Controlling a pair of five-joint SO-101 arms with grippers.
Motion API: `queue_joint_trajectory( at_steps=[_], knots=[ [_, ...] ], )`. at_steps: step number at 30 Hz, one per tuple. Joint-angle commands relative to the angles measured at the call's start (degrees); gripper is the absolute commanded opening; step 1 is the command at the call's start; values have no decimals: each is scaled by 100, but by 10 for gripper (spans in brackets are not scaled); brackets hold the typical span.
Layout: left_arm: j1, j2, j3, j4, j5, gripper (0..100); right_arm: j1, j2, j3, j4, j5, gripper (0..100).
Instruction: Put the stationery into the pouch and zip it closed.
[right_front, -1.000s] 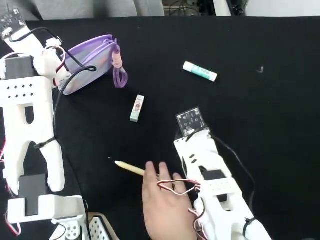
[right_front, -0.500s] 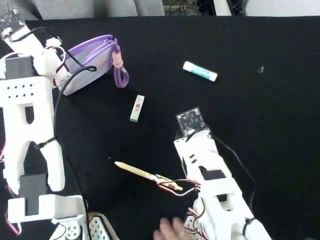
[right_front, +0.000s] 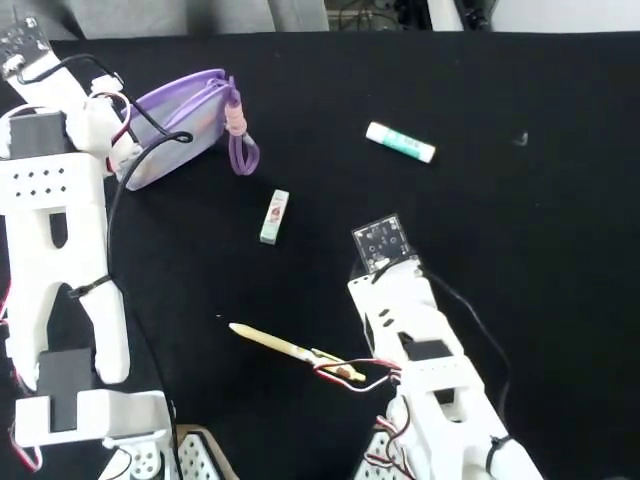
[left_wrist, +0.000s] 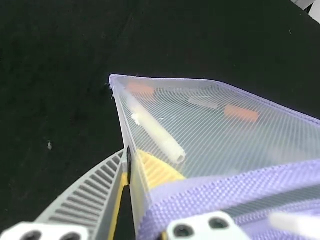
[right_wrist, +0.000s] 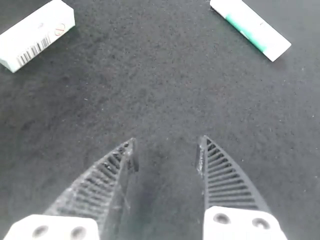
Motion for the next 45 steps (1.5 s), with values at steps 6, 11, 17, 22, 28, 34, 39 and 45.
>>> queue_joint_trajectory(
  at_steps=[6,11,17,22,28,34,39,45],
  knots=[
    [119,-229,-40,-44,70,30,105,22,-13,-149,-26,195],
    [119,-229,-13,-35,70,30,79,13,-13,-132,-26,195],
    [119,-229,-40,-26,70,30,88,13,-13,-132,-26,195],
    [110,-229,-13,-26,70,30,105,13,-13,-132,-26,195],
    [119,-229,4,-26,70,30,105,13,-13,-132,-26,195],
    [110,-229,-13,70,70,30,-167,13,-13,-132,-26,195],
    [110,-229,-40,132,70,30,-695,-48,-31,-316,-26,197],
    [84,-229,-40,132,70,30,-782,-330,-92,132,-35,195]
  ],
)
